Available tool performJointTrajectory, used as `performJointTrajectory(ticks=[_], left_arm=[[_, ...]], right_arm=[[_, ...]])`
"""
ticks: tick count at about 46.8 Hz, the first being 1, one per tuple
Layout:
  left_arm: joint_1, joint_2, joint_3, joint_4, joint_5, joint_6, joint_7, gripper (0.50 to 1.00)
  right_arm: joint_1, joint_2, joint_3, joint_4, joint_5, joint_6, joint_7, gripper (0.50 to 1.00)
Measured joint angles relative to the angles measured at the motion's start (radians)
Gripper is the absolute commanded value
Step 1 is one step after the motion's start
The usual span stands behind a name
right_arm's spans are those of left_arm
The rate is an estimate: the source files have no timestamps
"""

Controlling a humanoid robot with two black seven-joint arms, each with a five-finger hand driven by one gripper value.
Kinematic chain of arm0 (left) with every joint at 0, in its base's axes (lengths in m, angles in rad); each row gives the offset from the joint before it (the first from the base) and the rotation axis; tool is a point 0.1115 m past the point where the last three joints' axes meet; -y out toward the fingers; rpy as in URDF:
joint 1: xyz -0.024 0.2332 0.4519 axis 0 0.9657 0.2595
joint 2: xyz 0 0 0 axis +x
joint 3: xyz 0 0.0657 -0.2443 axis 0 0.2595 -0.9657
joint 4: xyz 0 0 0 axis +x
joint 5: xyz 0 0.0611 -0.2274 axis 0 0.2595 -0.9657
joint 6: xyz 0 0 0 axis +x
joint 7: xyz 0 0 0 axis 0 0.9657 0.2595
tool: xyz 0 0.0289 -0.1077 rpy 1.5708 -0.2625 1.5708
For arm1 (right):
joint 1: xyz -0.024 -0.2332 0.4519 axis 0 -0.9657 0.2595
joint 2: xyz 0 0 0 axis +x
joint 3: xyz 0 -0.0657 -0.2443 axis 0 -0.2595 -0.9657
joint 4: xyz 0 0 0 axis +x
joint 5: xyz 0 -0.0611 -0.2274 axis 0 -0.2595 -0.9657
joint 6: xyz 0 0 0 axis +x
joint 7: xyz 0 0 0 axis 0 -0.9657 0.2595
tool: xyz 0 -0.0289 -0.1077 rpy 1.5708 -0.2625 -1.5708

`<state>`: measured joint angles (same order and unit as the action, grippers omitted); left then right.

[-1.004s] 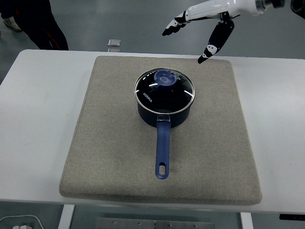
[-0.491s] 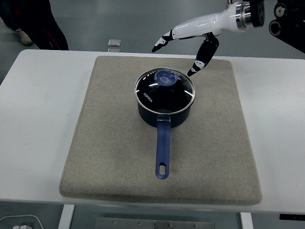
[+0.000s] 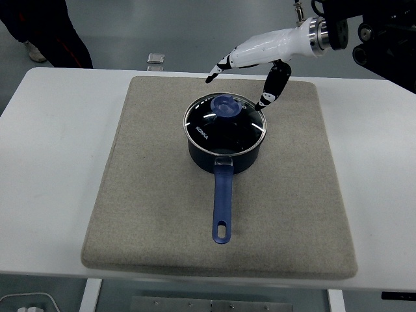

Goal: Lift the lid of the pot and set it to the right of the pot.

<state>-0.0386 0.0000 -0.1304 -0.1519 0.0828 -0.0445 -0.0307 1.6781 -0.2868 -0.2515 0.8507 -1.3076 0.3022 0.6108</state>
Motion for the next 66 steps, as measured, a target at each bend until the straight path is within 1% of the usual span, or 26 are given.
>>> performJointTrajectory(ticks=[5,18,23,36,47,61,66], left_arm=[[0.000,0.000,0.000,0.000,0.000,0.000,0.000,1.000],[0.000,0.000,0.000,0.000,0.000,0.000,0.000,1.000],[0.000,0.000,0.000,0.000,0.000,0.000,0.000,1.000],[0.000,0.000,0.000,0.000,0.000,0.000,0.000,1.000],[0.000,0.000,0.000,0.000,0.000,0.000,0.000,1.000],[0.000,0.000,0.000,0.000,0.000,0.000,0.000,1.000],[0.000,0.000,0.000,0.000,0.000,0.000,0.000,1.000]], right_arm=[[-0.004,0.002,0.000,0.000,0.002,0.000,0.000,0.940],[-0.048,0.024,-0.002,0.000,-0.002,-0.001,0.000,0.940],[-0.050,0.025,-0.003,-0.001,-0.005,-0.005,0.000,0.940],[-0.061,0.044,-0.016,-0.008,-0.013,-0.046,0.000,0.938],[-0.062,0.045,-0.020,-0.012,-0.012,-0.060,0.000,0.938],[-0.066,0.045,-0.050,-0.022,-0.013,-0.097,0.000,0.938],[-0.083,0.045,-0.052,-0.023,-0.013,-0.115,0.000,0.938]])
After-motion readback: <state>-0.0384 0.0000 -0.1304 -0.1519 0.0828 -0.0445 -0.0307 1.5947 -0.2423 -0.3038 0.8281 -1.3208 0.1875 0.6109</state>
